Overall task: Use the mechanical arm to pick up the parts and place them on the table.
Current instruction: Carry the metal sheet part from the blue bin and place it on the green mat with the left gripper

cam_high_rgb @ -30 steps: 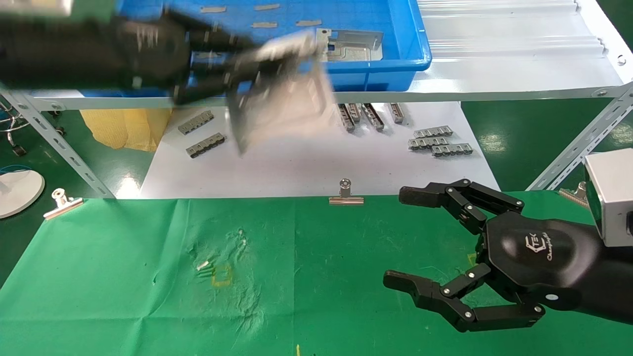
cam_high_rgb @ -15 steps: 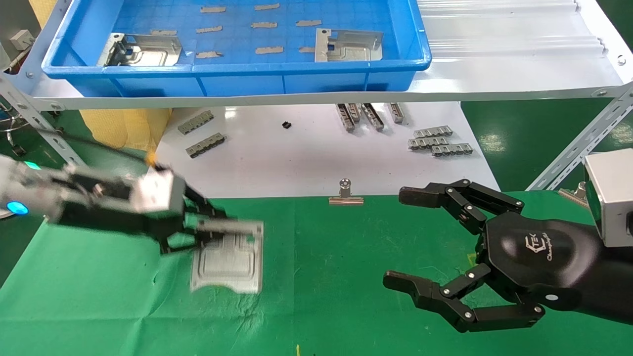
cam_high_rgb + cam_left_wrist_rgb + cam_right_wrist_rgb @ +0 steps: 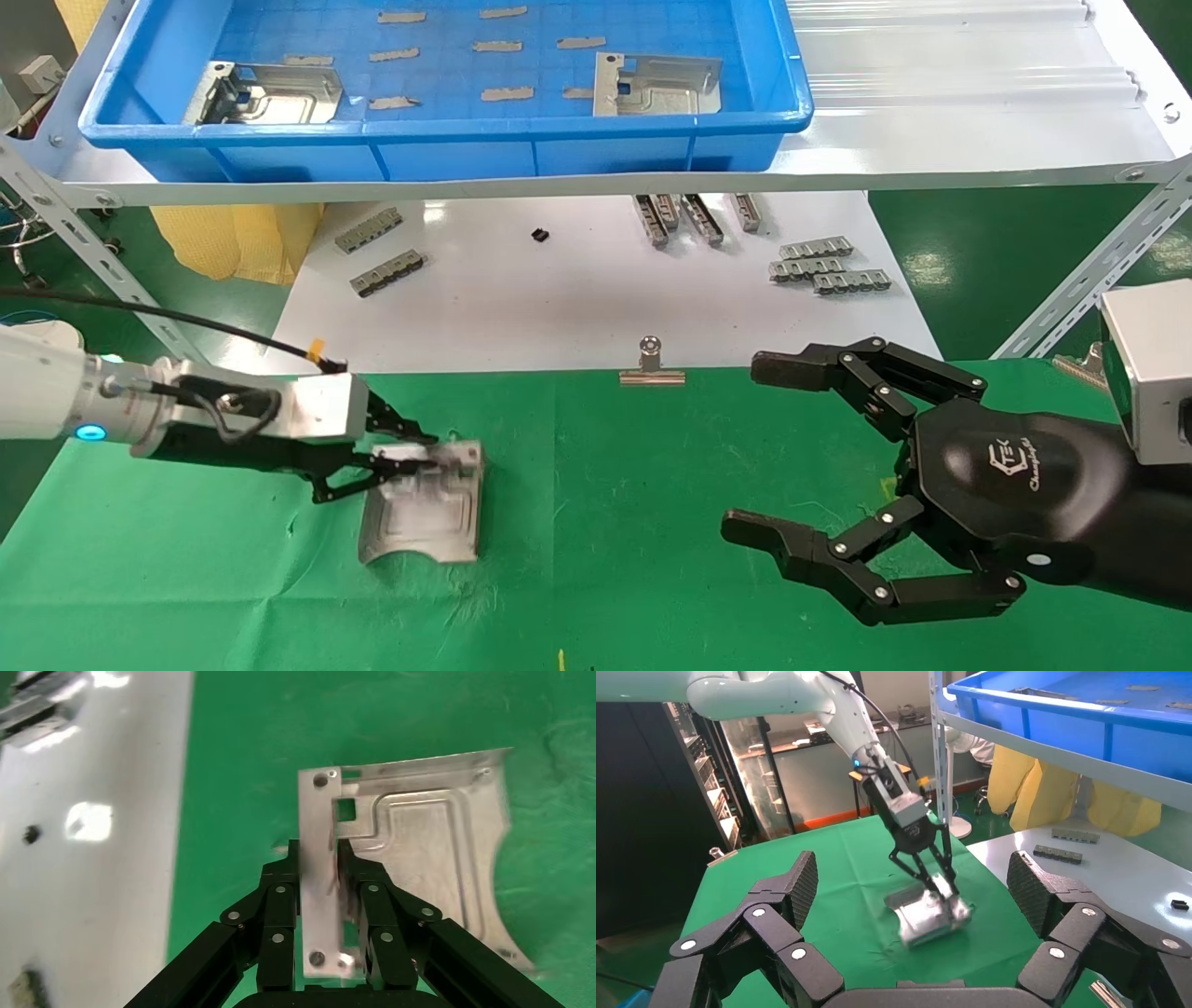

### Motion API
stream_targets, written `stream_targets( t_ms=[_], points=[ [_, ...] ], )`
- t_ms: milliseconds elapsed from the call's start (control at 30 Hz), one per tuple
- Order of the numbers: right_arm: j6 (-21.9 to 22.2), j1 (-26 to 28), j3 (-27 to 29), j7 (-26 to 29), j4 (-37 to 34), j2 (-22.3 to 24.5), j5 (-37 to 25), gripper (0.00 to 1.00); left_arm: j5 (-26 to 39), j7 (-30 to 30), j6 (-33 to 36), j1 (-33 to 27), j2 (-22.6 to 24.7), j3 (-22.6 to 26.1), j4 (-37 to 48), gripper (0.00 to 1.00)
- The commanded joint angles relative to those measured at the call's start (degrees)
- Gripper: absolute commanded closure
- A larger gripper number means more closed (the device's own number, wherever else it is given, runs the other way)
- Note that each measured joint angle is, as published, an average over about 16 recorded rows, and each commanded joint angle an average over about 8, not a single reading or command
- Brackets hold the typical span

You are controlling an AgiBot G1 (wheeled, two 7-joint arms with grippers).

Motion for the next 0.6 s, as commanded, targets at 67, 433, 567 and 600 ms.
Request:
stream_targets(
  t_ms=[67,433,567,600],
  points=[
    [0.0,0.0,0.0,0.0,0.0,0.0,0.0,0.00,0.2,1.5,-0.2,0.0,0.5,0.1,1.0,0.00],
    [0.0,0.0,0.0,0.0,0.0,0.0,0.0,0.00,-3.8,-1.5,7.6,-0.1,-1.2,-2.4,6.3,0.00],
    [0.0,0.0,0.0,0.0,0.0,0.0,0.0,0.00,-6.6,-4.0,8.8,1.1,-2.6,-4.3,8.7,0.00],
    [0.0,0.0,0.0,0.0,0.0,0.0,0.0,0.00,-7.1,-4.3,8.9,1.3,-2.9,-4.6,9.1,0.00]
  ],
)
